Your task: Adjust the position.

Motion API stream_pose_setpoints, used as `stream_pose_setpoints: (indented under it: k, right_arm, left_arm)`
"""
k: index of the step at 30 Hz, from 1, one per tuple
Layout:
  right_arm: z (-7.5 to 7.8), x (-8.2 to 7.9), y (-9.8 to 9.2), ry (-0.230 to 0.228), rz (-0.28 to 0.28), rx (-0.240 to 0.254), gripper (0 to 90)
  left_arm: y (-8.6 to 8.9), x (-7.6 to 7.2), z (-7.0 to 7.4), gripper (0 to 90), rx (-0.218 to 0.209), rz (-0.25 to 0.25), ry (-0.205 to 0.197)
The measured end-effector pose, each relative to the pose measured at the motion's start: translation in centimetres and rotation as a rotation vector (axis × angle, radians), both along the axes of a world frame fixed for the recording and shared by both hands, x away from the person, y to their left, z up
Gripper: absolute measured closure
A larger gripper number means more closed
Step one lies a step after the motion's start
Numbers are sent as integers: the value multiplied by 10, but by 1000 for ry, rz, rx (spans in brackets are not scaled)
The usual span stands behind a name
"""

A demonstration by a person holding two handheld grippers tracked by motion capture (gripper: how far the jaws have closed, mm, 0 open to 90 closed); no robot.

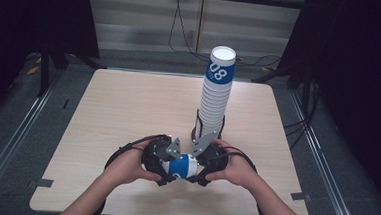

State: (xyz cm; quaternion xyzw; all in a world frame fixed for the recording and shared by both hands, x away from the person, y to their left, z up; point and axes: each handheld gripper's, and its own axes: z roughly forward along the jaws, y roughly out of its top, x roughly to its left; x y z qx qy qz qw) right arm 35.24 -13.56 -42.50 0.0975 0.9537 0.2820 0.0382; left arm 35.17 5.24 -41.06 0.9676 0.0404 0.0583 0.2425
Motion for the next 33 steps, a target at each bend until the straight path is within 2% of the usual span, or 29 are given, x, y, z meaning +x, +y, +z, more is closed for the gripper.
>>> stream_pose_setpoints:
  k: [3,4,9,11,18,21,25,27,33]
  right_arm:
    - [2,-1,1,-8,4,-6,209]
    - [2,0,1,-9,20,-4,208]
    - [3,-1,1,-7,18,-1,206]
    - [3,-1,1,-11,20,1,205]
    - [2,0,1,-17,21,5,201]
    - [4,-1,0,-16,19,-5,201]
    - [4,0,1,-22,35,-4,201]
    - [5,-1,1,-31,36,-12,200]
    - [6,-1,2,-28,46,0,200]
  left_arm:
    - [-3,-1,0,178,-13,-2,9]
    - [-3,-1,0,179,-13,-4,9]
    - [-6,0,-2,198,-3,-17,13]
    - [-6,0,-3,211,-11,-4,18]
    - [-4,0,-5,263,-32,-13,21]
    - [-4,0,-6,268,-47,-1,30]
    - [-3,1,-6,273,-39,-14,33]
    - [-2,1,-7,274,-46,-3,42]
    - [-1,0,-7,277,-56,-4,49]
